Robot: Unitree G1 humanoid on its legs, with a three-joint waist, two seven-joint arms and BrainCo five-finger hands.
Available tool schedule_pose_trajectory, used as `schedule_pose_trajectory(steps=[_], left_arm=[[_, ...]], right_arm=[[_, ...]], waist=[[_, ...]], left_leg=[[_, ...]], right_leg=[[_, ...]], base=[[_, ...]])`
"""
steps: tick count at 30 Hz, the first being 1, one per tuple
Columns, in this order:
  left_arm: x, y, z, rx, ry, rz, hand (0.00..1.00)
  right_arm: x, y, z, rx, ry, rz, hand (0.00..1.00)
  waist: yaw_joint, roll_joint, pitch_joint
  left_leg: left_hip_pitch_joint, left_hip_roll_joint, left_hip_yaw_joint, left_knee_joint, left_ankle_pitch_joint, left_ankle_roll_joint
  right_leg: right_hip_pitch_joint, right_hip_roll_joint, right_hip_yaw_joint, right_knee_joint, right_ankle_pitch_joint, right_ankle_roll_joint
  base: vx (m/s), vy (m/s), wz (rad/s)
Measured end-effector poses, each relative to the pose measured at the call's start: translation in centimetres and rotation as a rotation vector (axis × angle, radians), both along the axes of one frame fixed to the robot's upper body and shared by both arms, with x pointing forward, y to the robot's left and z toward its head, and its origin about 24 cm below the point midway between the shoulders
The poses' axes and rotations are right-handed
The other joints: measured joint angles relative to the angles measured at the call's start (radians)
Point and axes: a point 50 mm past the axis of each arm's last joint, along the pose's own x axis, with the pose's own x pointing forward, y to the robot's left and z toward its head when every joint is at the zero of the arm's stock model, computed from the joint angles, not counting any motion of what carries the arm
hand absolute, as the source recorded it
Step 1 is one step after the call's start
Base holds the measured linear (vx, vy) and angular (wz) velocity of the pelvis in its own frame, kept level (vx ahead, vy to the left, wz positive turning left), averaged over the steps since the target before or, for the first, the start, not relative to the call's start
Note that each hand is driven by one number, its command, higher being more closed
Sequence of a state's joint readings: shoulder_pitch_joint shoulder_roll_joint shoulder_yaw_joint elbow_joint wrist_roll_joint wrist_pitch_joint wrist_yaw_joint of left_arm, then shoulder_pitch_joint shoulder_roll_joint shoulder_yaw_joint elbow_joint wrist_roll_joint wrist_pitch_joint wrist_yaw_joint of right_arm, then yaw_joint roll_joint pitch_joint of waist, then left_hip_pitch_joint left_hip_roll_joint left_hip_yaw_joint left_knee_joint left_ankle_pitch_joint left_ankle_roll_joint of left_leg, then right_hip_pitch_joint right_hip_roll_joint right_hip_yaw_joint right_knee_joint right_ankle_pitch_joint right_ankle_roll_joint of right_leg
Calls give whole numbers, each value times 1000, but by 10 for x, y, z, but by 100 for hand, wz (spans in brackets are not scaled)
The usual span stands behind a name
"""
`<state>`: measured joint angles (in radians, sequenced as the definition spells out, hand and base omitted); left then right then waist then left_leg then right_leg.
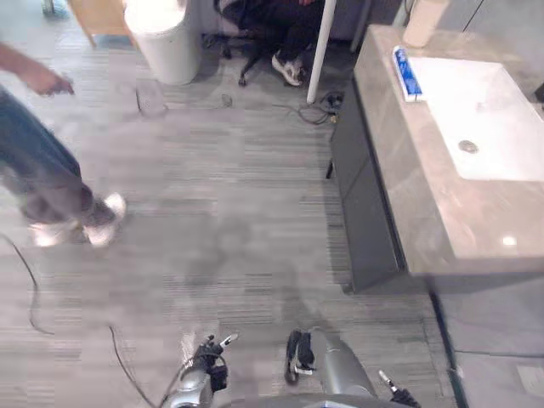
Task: Organize washtable
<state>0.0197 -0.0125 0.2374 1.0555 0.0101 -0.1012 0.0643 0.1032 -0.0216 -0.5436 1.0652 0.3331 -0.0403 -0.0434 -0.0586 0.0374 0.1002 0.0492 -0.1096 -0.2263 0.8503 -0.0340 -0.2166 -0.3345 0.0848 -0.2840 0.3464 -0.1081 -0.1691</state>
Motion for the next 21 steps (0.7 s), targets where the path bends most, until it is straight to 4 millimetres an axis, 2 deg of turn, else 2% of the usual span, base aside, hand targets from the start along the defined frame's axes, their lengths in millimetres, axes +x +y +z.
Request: schedule_pose_trajectory(steps=[1,2,3,4,5,6,7,8,9,10,11,12,13,14,15,16,17,18,19,21], left_arm=[[0,-5,0,-11,-7,-1,0],[2,-1,2,3,-28,1,0],[3,7,4,29,-39,4,0],[2,10,4,38,-34,6,0],[-3,14,3,42,-27,18,0],[1,18,6,48,-50,46,0],[2,20,7,51,-64,66,0],[1,21,7,52,-62,76,0],[-3,21,5,52,-46,90,0],[-6,21,4,53,-33,95,0],[-8,24,4,60,-28,101,0],[-11,27,3,72,-17,105,0],[-20,32,1,80,14,122,0],[-22,38,1,92,22,136,0],[-23,47,2,115,31,138,0],[-23,48,2,119,38,131,0],[-23,50,2,126,44,116,0],[-22,48,2,126,45,95,0],[-20,44,2,119,39,84,0],[-9,32,2,92,14,52,0]], right_arm=[[5,-4,2,-8,-13,-3,0],[26,-1,5,-13,-59,42,0],[52,11,9,1,-111,115,0],[64,20,11,11,-139,151,0],[78,28,15,13,-174,189,0],[90,31,21,-3,-219,221,0],[100,35,25,-5,-250,242,0],[104,36,26,-10,-261,253,0],[110,35,30,-21,-283,258,0],[107,34,28,-23,-273,255,0],[103,34,26,-21,-260,253,0],[90,35,21,-9,-225,243,0],[77,36,16,3,-187,235,0],[68,37,12,17,-165,215,0],[50,37,7,37,-125,150,0],[43,36,5,42,-108,123,0],[35,35,2,51,-85,102,0],[28,33,0,54,-62,95,0],[27,31,0,52,-65,94,0],[29,23,2,28,-80,104,0]], waist=[[20,44,-3],[36,45,1],[59,10,24],[70,-7,32],[81,-14,34],[104,-13,32],[124,-26,31],[129,-25,23],[131,-5,24],[132,4,17],[138,1,14],[154,-22,-5],[153,-37,-32],[150,-69,-38],[142,-115,-32],[129,-121,-29],[109,-128,-27],[97,-122,-22],[96,-110,-18],[94,-75,-11]], left_leg=[[-49,29,24,123,-19,9],[-153,33,54,284,-62,8],[-257,46,96,364,-116,59],[-309,58,112,373,-149,89],[-381,80,116,350,-186,105],[-464,104,104,242,-225,128],[-519,104,89,37,-234,143],[-533,103,81,-90,-228,138],[-545,115,55,-410,-158,131],[-547,121,47,-516,-123,132],[-552,124,56,-558,-63,131],[-554,109,113,-517,21,137],[-554,92,148,-484,86,183],[-537,67,168,-478,65,205],[-458,17,177,-493,26,242],[-425,1,166,-501,12,253],[-368,-20,153,-513,-5,270],[-282,-31,140,-539,-18,274],[-221,-29,136,-562,-18,274],[-107,-9,133,-609,-27,285]], right_leg=[[32,35,16,-10,3,-6],[103,53,61,-45,-16,-14],[194,49,112,-94,-19,-14],[240,45,132,-118,-19,-14],[303,44,151,-149,-20,-14],[369,42,182,-185,-31,1],[416,19,203,-208,-69,28],[436,6,218,-217,-94,47],[507,-11,245,-249,-141,88],[531,-15,249,-262,-157,101],[563,-33,257,-267,-186,117],[587,-67,284,-258,-216,144],[570,-101,302,-169,-224,158],[526,-129,305,-53,-221,162],[407,-169,311,260,-114,209],[368,-173,316,381,-31,219],[312,-185,329,538,19,234],[248,-197,324,672,3,230],[209,-197,325,716,-15,222],[104,-192,284,678,-77,215]], base=[[-77,-171,-49],[-161,-119,-85],[-79,-151,-69],[128,-170,-59],[470,-132,-48],[597,-93,-55],[390,-14,-48],[288,66,-52],[220,103,-41],[561,140,-42],[587,97,-46],[799,119,-52],[702,80,-39],[820,121,-9],[541,101,21],[456,147,50],[425,132,59],[519,124,43],[581,100,16],[385,106,6]])
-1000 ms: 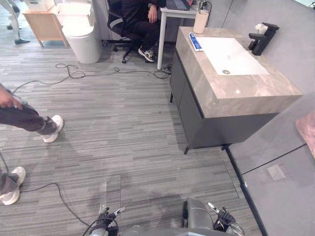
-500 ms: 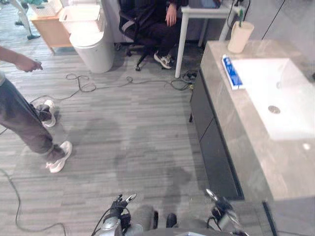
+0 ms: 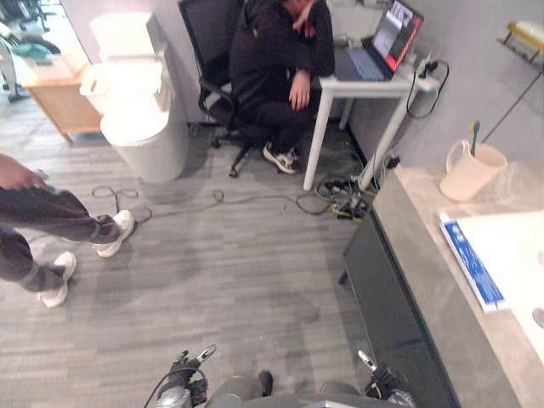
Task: Organize washtable
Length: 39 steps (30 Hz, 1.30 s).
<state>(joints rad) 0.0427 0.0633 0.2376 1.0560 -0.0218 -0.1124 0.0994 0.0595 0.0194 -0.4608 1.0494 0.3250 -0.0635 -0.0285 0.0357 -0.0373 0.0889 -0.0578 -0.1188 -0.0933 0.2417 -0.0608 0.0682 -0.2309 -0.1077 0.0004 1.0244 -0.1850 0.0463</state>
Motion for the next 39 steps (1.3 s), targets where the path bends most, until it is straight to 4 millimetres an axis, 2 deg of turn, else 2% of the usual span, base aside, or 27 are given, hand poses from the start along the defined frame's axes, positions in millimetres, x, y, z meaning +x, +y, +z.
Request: schedule_pose_trajectory(steps=[1,2,3,4,5,6,7,8,9,11,12,13,14,15,16,18,19,20,21,22,23,25,26,33,39], left_arm=[[3,-4,0,-8,-8,-4,0],[9,-8,2,-19,-29,-9,0],[11,-10,2,-24,-40,-10,0],[14,-12,3,-29,-48,-12,0],[12,-14,2,-36,-43,-13,0],[8,-18,0,-47,-32,-18,0],[5,-20,-1,-56,-28,-13,0],[1,-23,-2,-70,-20,7,0],[-6,-25,-4,-83,-7,28,0],[-11,-26,-5,-87,1,39,0],[-10,-27,-5,-97,-7,54,0],[-10,-27,-5,-102,-14,63,0],[-10,-27,-5,-102,-14,65,0],[-9,-25,-4,-95,-17,61,0],[-7,-23,-3,-86,-20,47,0],[-8,-18,-3,-72,-20,47,0],[-11,-15,-4,-68,-10,50,0],[-15,-16,-5,-67,2,53,0],[-19,-18,-6,-69,12,49,0],[-22,-10,-8,-49,44,38,0],[-21,-5,-7,-36,51,25,0],[-22,4,-6,-13,55,21,0],[-52,19,-11,27,183,-78,0],[-52,17,-12,22,184,-77,0],[-53,17,-12,8,192,-81,0]], right_arm=[[0,-1,0,-1,1,0,0],[-1,-1,0,1,1,-2,0],[-1,0,0,3,0,-3,0],[-4,0,-1,8,9,-5,0],[-5,1,-2,11,14,-5,0],[-10,3,-4,20,31,-8,0],[-15,2,-5,28,47,-30,0],[-19,1,-6,29,62,-33,0],[-19,-2,-6,16,67,-6,0],[-17,-1,-5,9,66,31,0],[-10,-4,-3,-14,49,77,0],[-6,-5,-2,-29,46,120,0],[-4,-5,-1,-37,46,150,0],[4,-3,1,-50,28,201,0],[14,4,2,-40,9,226,0],[23,12,3,-37,-8,266,0],[31,16,5,-35,-27,275,0],[33,14,6,-44,-38,275,0],[33,12,6,-52,-39,276,0],[16,16,-2,-23,34,274,0],[15,17,-2,-16,36,262,0],[3,17,-6,0,70,237,0],[-22,1,-9,11,128,165,0],[-24,0,-9,7,133,169,0],[-24,2,-10,7,135,189,0]], waist=[[1,10,0],[-3,19,-1],[-7,16,1],[-4,-7,-4],[-4,-12,-8],[-21,-15,-10],[-32,-12,-9],[-40,6,-22],[-33,28,-48],[-27,32,-75],[-30,51,-72],[-28,59,-70],[-23,60,-70],[-6,62,-61],[1,58,-48],[11,39,-35],[18,30,-31],[21,43,-37],[20,64,-47],[7,29,-65],[-1,8,-68],[-1,-12,-65],[-25,-25,-14],[-26,-13,-11],[-29,-13,-11]], left_leg=[[34,10,-2,-23,-13,5],[88,26,-13,-71,-54,6],[114,30,-12,-93,-79,22],[141,22,-13,-110,-94,17],[152,21,-19,-115,-106,14],[169,12,-50,-114,-134,5],[185,13,-69,-112,-152,-12],[218,28,-93,-108,-182,-48],[213,48,-98,-58,-204,-80],[160,51,-99,76,-204,-86],[93,48,-81,268,-181,-124],[44,45,-68,405,-141,-178],[-2,39,-60,515,-92,-199],[-85,56,-30,678,-113,-167],[-134,89,6,740,-162,-143],[-181,126,39,677,-218,-124],[-190,132,31,505,-238,-126],[-167,143,-15,246,-197,-157],[-166,159,-51,131,-123,-159],[-126,112,-51,30,-31,-128],[-108,99,-48,5,-25,-117],[-82,87,-48,-10,-26,-108],[77,90,-54,-335,145,-104],[81,97,-47,-346,142,-112],[68,105,-44,-347,143,-113]], right_leg=[[-18,3,-18,-45,-13,-2],[-49,17,-66,-187,-22,11],[-62,20,-87,-276,-19,15],[-73,24,-115,-476,0,25],[-70,37,-131,-627,38,27],[-74,61,-127,-776,121,1],[-70,67,-117,-768,149,-24],[-53,81,-126,-759,185,-73],[-36,103,-132,-761,184,-84],[5,113,-151,-793,178,-92],[57,129,-164,-827,163,-100],[99,134,-163,-855,154,-102],[132,134,-152,-875,144,-107],[186,139,-145,-898,125,-114],[237,133,-139,-906,113,-120],[276,110,-124,-906,112,-119],[295,82,-109,-906,102,-106],[300,74,-97,-907,82,-76],[301,82,-93,-907,64,-55],[302,23,-47,-842,-20,-9],[304,10,-42,-839,-19,-10],[316,-2,-42,-827,-18,-9],[354,-13,30,-929,-7,44],[348,-10,40,-919,-8,43],[339,-1,37,-928,-14,46]], base=[[31,125,18],[-205,131,22],[-258,93,18],[-258,44,6],[-131,-52,25],[-10,-85,46],[269,-180,70],[456,-210,45],[488,-220,23],[405,-222,3],[385,-223,11],[308,-154,8],[197,-99,-7],[232,-115,-13],[269,-130,-18],[235,-64,-22],[159,-4,-36],[62,8,-36],[259,206,-36],[335,215,-20],[446,209,-15],[170,19,4],[65,1,3],[-38,20,-2],[-25,6,0]])
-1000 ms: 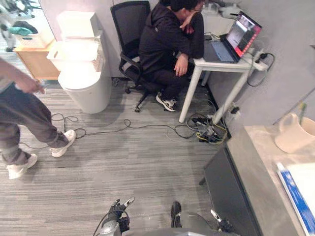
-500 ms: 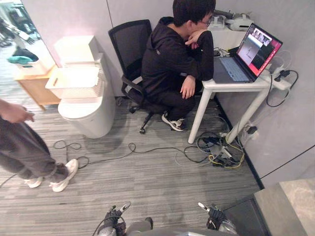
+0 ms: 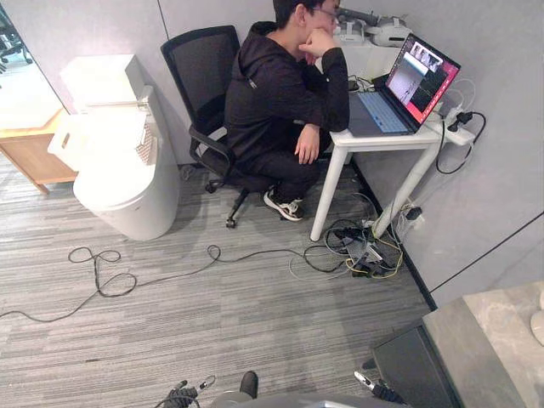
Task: Organize washtable
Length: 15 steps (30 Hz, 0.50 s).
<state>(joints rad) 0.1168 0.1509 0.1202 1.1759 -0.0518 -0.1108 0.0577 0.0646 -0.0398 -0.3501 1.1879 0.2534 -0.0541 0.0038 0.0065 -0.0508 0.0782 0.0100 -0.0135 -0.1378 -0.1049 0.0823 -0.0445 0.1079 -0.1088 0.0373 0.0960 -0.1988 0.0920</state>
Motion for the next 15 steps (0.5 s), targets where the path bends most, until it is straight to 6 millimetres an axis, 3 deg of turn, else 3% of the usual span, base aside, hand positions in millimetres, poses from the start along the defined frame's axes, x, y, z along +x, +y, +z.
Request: schedule_pose_trajectory(steps=[4,6,8,10,12,15], left_arm=[[-1,1,0,-8,13,7,0],[0,3,0,-6,11,20,0],[-5,1,-1,-18,20,63,0],[-11,2,-2,-25,22,138,0],[-16,1,-3,-37,25,195,0],[-27,-4,-5,-45,49,202,0]], right_arm=[[0,1,0,7,-4,2,0],[2,1,0,13,-12,7,0],[6,0,1,12,-22,6,0],[6,0,1,9,-20,17,0],[14,1,2,-1,-32,54,0],[20,-10,5,-51,-31,127,0]], waist=[[-8,-3,0],[-12,-20,0],[-9,-6,18],[2,-5,17],[32,0,15],[24,26,-2]], left_leg=[[-14,-1,0,17,-13,-2],[-85,-7,3,137,-75,-7],[-164,13,20,375,-189,-18],[-235,23,16,586,-227,-22],[-317,46,-24,767,-252,-15],[-259,74,-60,638,-330,-14]], right_leg=[[-11,0,-10,11,-20,-20],[-46,2,-7,55,-42,-31],[-54,33,27,107,-55,-42],[-69,52,91,151,-74,-54],[-128,97,262,198,-72,-50],[-184,134,495,201,-57,-24]], base=[[32,-32,7],[41,-86,-2],[42,-113,-48],[-38,-118,-95],[-140,-115,-199],[-81,5,-231]])
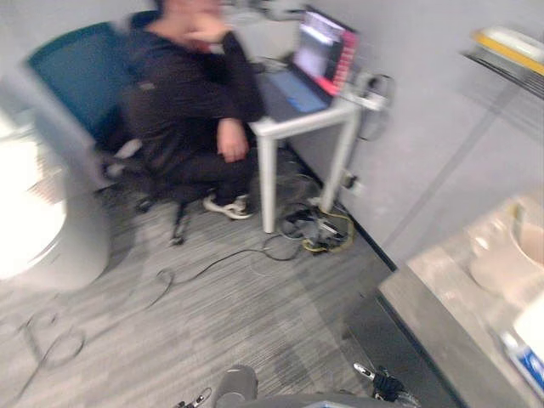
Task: Organize washtable
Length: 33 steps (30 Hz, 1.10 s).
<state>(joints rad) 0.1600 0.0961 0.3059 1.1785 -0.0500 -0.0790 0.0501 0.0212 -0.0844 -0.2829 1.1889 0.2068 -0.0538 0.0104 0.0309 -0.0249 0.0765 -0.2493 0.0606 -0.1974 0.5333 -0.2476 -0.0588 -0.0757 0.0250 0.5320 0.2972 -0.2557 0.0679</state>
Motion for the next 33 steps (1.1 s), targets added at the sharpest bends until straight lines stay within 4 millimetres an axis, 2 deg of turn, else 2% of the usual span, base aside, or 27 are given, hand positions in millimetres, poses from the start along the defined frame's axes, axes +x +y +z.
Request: schedule_pose_trajectory(steps=[1,2,3,5,7,8,10,11,12,13,14,15,16,17,18,19,20,21,22,23,24,26,28,31,33], left_arm=[[1,0,0,1,-3,-2,0],[2,-3,0,-3,-2,-21,0],[4,-1,0,5,2,-46,0],[12,5,2,37,4,-165,0],[31,2,4,48,-18,-286,0],[52,-3,7,60,-63,-372,0],[68,-5,10,74,-95,-434,0],[82,-11,13,75,-127,-470,0],[83,-12,13,74,-134,-470,0],[85,-14,14,72,-146,-467,0],[84,-13,14,72,-148,-453,0],[82,-12,14,72,-146,-443,0],[81,-10,14,74,-151,-420,0],[77,-7,13,72,-143,-386,0],[74,-6,12,63,-133,-349,0],[71,-7,11,55,-126,-330,0],[63,-10,9,35,-114,-294,0],[55,-12,7,22,-100,-270,0],[52,-14,6,16,-92,-264,0],[49,-14,5,17,-89,-255,0],[48,-7,6,35,-82,-256,0],[45,-7,5,31,-74,-238,0],[48,-8,5,21,-82,-215,0],[63,-20,7,-7,-126,-218,0],[67,-26,7,-20,-140,-225,0]], right_arm=[[-2,-2,0,-6,7,1,0],[-10,-6,-1,-15,36,-2,0],[-10,-4,-2,-11,41,-6,0],[-16,-5,-3,-4,59,-36,0],[-28,-7,-5,-6,87,-64,0],[-37,-8,-6,-7,107,-81,0],[-38,-10,-5,-12,106,-82,0],[-35,-15,-4,-27,99,-74,0],[-34,-16,-3,-33,96,-63,0],[-31,-19,-2,-43,83,-54,0],[-31,-20,-1,-49,82,-42,0],[-30,-20,-1,-52,84,-28,0],[-31,-20,-1,-54,86,-19,0],[-28,-19,-1,-52,83,-13,0],[-28,-20,-1,-55,80,-8,0],[-27,-21,-1,-59,79,-5,0],[-23,-24,1,-67,71,-1,0],[-20,-26,1,-76,71,8,0],[-20,-27,2,-83,74,23,0],[-20,-25,1,-80,74,32,0],[-23,-23,0,-73,84,29,0],[-29,-20,-2,-64,101,22,0],[-29,-20,-2,-63,101,22,0],[-28,-23,-1,-63,99,29,0],[-29,-20,-2,-56,101,39,0]], waist=[[-1,0,0],[-7,16,-16],[-15,-2,-14],[-44,1,-16],[-58,5,-28],[-66,16,-35],[-79,24,-41],[-81,46,-36],[-82,53,-37],[-80,65,-31],[-76,69,-31],[-75,69,-30],[-73,62,-22],[-65,44,-5],[-39,34,0],[-29,29,5],[-21,50,2],[-4,60,-10],[5,81,-22],[6,45,-25],[5,36,-23],[10,31,-34],[2,38,-34],[1,55,-39],[-2,49,-35]], left_leg=[[21,-1,-4,-37,-8,0],[97,8,11,-162,-42,-31],[119,4,57,-200,-31,-24],[200,5,181,-272,-3,-10],[223,-11,241,-294,-2,-9],[242,-25,280,-329,10,11],[249,-38,307,-350,17,24],[263,-40,358,-372,24,35],[265,-40,373,-374,27,40],[273,-41,390,-373,29,42],[274,-41,388,-370,29,42],[274,-40,386,-366,27,44],[271,-47,377,-343,23,49],[255,-61,278,-291,19,56],[243,-74,176,-268,14,62],[235,-73,156,-270,2,67],[227,-53,146,-296,-39,65],[225,-36,146,-323,-45,69],[219,-20,147,-342,-40,72],[229,-16,159,-366,-31,58],[238,-20,160,-374,-26,51],[258,-5,151,-390,3,33],[273,4,145,-392,14,15],[274,3,101,-383,26,3],[261,-5,72,-312,28,-5]], right_leg=[[-4,-6,36,-13,8,11],[-22,-11,87,-35,25,39],[-29,-24,93,-42,36,44],[-25,-58,67,-113,138,78],[-25,-84,44,-145,175,97],[-41,-97,24,-153,200,110],[-65,-106,9,-156,218,113],[-89,-103,-34,-159,255,104],[-98,-102,-70,-160,267,91],[-107,-99,-185,-157,276,66],[-126,-104,-328,-118,246,14],[-140,-107,-399,-85,223,-20],[-164,-115,-494,-42,215,-35],[-164,-121,-542,-24,219,-30],[-168,-116,-545,-35,220,-28],[-170,-110,-541,-55,228,-15],[-169,-73,-528,-115,242,-26],[-155,-51,-526,-201,250,-30],[-151,-40,-535,-230,253,-43],[-146,-35,-553,-186,259,-56],[-118,-31,-548,-233,292,-53],[-50,-4,-529,-383,379,-57],[-49,6,-520,-389,390,-64],[-41,10,-521,-389,389,-67],[-12,7,-539,-389,372,-76]], base=[[35,101,-197],[84,111,-145],[137,141,-176],[135,125,-147],[53,111,-102],[20,102,-89],[8,59,-74],[11,25,-86],[7,-59,-108],[5,-190,-78],[4,-246,-63],[-10,-151,-35],[-87,-173,-27],[-177,-266,-57],[-229,-342,-68],[-259,-283,-82],[-228,-168,-87],[-186,-140,-91],[-72,-96,-90],[-17,-108,-52],[18,-112,-53],[58,-131,-43],[84,-124,-21],[38,-70,-1],[-6,-60,25]])
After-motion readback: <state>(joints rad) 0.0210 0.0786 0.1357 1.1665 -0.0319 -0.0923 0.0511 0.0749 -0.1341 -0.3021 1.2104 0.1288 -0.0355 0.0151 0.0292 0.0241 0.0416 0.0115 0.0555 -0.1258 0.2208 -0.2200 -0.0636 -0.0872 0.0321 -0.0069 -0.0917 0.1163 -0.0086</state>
